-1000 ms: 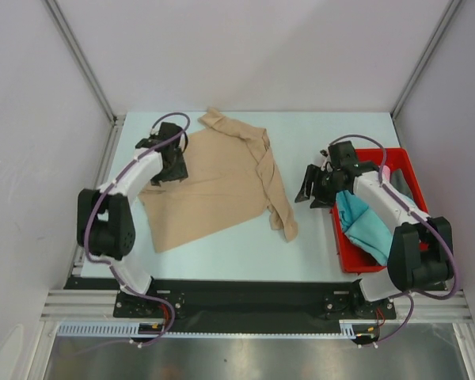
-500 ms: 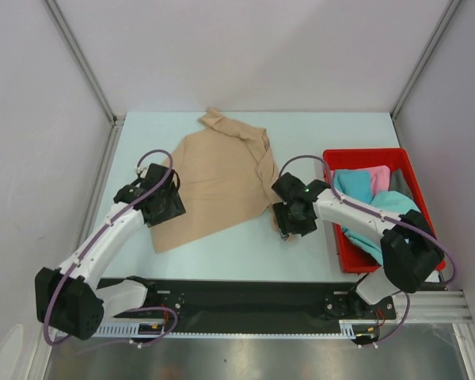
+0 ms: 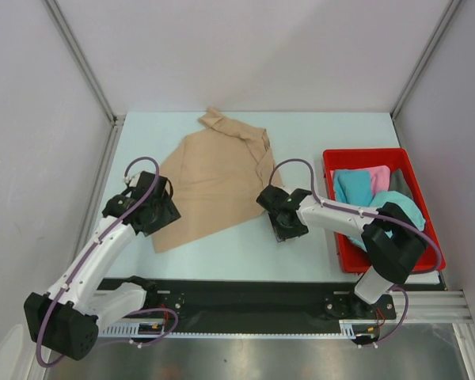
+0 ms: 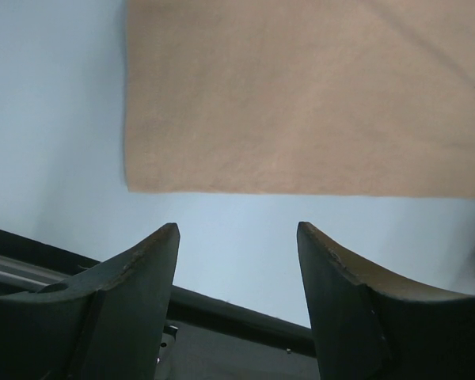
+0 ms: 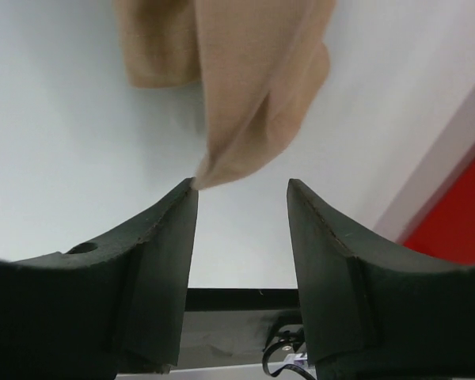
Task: Fold and stack the t-shirts
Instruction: Flatten the tshirt out
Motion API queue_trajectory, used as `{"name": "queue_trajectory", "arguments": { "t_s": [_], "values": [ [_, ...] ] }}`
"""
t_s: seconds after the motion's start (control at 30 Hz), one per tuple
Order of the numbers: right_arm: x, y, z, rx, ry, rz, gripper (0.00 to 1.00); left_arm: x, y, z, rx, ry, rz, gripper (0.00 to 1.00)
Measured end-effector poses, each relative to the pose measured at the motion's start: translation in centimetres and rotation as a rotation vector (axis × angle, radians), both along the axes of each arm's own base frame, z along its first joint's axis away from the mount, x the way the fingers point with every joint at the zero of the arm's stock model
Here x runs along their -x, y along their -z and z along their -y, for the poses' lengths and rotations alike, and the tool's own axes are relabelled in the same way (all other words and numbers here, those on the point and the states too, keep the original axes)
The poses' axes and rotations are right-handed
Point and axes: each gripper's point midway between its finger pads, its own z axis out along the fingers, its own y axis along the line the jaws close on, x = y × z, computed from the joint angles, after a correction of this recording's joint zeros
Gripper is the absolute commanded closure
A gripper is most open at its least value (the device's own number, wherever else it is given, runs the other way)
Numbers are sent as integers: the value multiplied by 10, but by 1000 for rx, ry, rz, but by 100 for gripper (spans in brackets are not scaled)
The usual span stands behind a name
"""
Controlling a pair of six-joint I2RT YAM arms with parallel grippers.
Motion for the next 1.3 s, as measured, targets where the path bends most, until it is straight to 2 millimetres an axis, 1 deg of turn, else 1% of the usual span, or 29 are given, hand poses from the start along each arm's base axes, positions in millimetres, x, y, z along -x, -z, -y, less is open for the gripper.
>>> {"name": "queue_trajectory", "arguments": {
  "t_s": [0.1,0.17,0.33,0.43,0.47,0.57,0.73,0.83,0.87,0.93,1.03,1.07,1.1,1.17,1.27,1.3],
  "values": [
    [0,2,-7,-8,-6,31,47,3,-3,0,10,-10,6,34],
    [3,4,-10,-4,-12,47,50,4,-3,-1,12,-12,8,34],
    [5,5,-13,0,-5,103,52,7,-3,0,22,-22,1,34],
    [1,6,-9,18,9,155,54,9,-3,1,32,-26,0,34],
    [-1,7,-7,27,14,168,58,10,-2,1,34,-26,-3,34],
    [-4,9,-1,45,28,201,60,13,-1,2,44,-32,-5,34],
    [-11,5,-1,42,37,244,63,20,0,1,62,-60,-6,33],
    [-13,5,-3,34,38,256,68,23,1,0,68,-78,-16,31],
    [-13,5,-3,33,39,257,72,24,2,0,70,-88,-21,31],
    [-13,7,-3,34,38,257,75,27,3,-1,73,-109,-37,31],
    [-13,8,-2,36,35,259,86,31,7,-2,72,-132,-64,30],
    [-12,8,-1,38,33,260,95,32,9,-2,72,-137,-68,30],
    [-12,8,0,40,30,262,99,33,10,-2,72,-143,-74,30],
    [-13,6,0,39,30,268,100,37,14,-3,71,-158,-90,30],
    [-13,-3,2,28,26,278,100,42,21,-4,72,-182,-111,20],
    [-14,-8,3,15,29,283,100,43,23,-5,72,-188,-118,20]
  ]
}}
